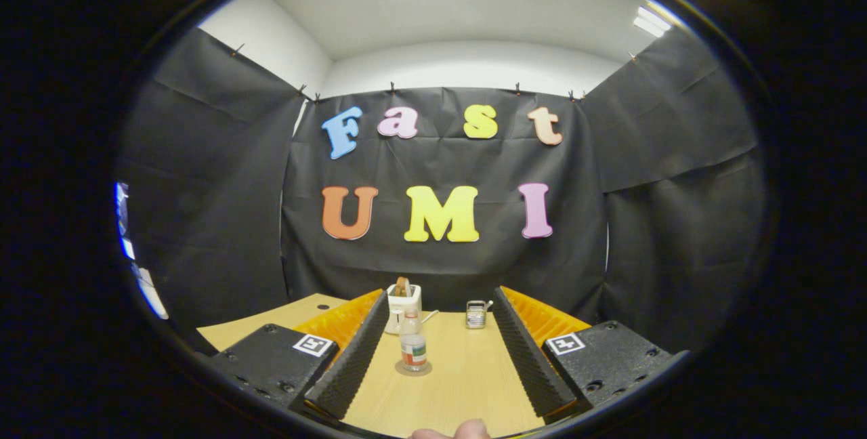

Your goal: Take the bottle from table, then pour the juice into the cup, finally place the bottle on the coaster

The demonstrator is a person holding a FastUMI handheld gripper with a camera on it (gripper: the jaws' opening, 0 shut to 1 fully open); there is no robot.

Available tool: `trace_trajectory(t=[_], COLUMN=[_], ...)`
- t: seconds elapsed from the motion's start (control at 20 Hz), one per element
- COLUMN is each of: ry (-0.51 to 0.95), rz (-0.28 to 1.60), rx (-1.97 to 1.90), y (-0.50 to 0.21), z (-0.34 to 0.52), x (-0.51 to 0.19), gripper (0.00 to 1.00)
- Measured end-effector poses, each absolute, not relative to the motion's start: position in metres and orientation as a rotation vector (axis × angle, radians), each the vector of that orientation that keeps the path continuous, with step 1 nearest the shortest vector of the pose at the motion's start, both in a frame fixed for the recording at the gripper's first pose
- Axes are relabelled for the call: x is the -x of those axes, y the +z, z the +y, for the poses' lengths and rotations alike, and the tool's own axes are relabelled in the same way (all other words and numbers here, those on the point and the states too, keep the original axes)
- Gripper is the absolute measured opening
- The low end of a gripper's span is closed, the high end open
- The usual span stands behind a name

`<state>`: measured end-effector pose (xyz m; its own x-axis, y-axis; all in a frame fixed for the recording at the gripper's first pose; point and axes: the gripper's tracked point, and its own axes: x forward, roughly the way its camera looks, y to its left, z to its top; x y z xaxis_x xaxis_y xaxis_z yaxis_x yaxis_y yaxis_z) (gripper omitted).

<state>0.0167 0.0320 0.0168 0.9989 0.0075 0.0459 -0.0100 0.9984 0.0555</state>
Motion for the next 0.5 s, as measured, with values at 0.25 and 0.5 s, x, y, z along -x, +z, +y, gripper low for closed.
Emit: trace_trajectory(t=[0.25,0.5], ry=[0.0,-0.017], rz=[-0.038,-0.049], rx=[-0.055,-0.045], y=[0.0151,0.0174], z=[0.029,0.0268], x=[-0.0173,-0.0177], gripper=[0.99,0.99])
